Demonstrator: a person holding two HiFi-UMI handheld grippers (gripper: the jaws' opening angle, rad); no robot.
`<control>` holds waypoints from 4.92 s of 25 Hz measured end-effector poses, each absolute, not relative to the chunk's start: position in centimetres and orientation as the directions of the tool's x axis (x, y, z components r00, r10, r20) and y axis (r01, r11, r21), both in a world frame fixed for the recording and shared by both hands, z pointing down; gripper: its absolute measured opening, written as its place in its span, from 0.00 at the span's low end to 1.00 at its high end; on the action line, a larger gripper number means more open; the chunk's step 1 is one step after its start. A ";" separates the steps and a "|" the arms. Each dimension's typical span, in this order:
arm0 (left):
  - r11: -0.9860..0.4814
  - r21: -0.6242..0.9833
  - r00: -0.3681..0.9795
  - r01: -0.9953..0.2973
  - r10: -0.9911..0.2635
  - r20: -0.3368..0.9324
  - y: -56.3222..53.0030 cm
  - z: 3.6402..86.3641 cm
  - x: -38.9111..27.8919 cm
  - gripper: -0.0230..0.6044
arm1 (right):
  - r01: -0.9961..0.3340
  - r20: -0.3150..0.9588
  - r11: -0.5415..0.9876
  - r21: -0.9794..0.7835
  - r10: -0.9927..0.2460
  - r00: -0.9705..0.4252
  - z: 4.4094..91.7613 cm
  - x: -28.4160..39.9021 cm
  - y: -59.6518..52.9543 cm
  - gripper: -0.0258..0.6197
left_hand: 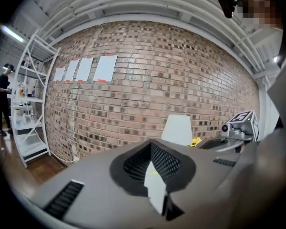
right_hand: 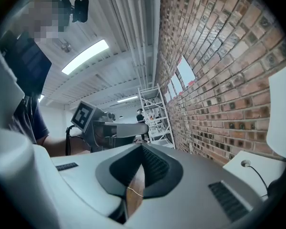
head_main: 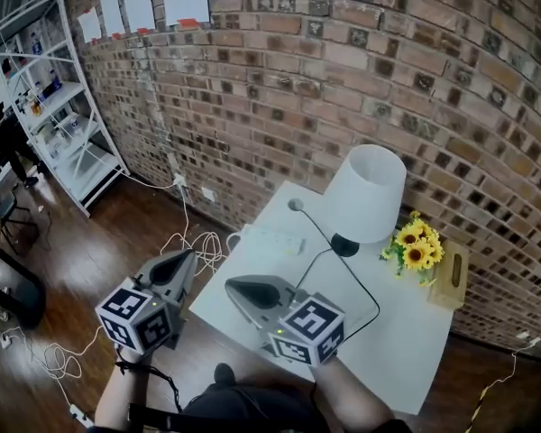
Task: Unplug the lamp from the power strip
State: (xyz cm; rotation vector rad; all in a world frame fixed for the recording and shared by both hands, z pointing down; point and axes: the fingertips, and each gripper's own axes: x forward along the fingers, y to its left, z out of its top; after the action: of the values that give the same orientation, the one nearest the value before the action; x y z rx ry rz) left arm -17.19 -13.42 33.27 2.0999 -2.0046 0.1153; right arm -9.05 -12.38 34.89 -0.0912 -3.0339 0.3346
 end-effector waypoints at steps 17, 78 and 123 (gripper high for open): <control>0.172 0.059 -0.150 -0.983 -0.951 0.271 -5.7 35.2 -13.6 0.07 | 0.236 0.046 0.923 -0.303 0.261 -0.964 36.7 -5.5 -8.8 0.04; 0.923 0.056 -0.901 -0.380 -0.383 0.204 63.8 34.1 -21.3 0.07 | 0.964 0.075 0.244 -0.103 0.969 -0.237 31.4 -18.4 58.2 0.04; 0.974 0.122 -0.959 -0.190 -0.210 0.189 74.9 35.0 -26.6 0.07 | 0.997 0.208 0.022 -0.075 0.978 -0.006 34.0 -24.0 69.6 0.04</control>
State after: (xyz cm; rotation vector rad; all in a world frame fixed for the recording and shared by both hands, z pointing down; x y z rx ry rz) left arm -26.56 74.92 34.95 0.2988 -2.9206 -0.1526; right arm -23.95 69.55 34.05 -2.0618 -2.0906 -0.1382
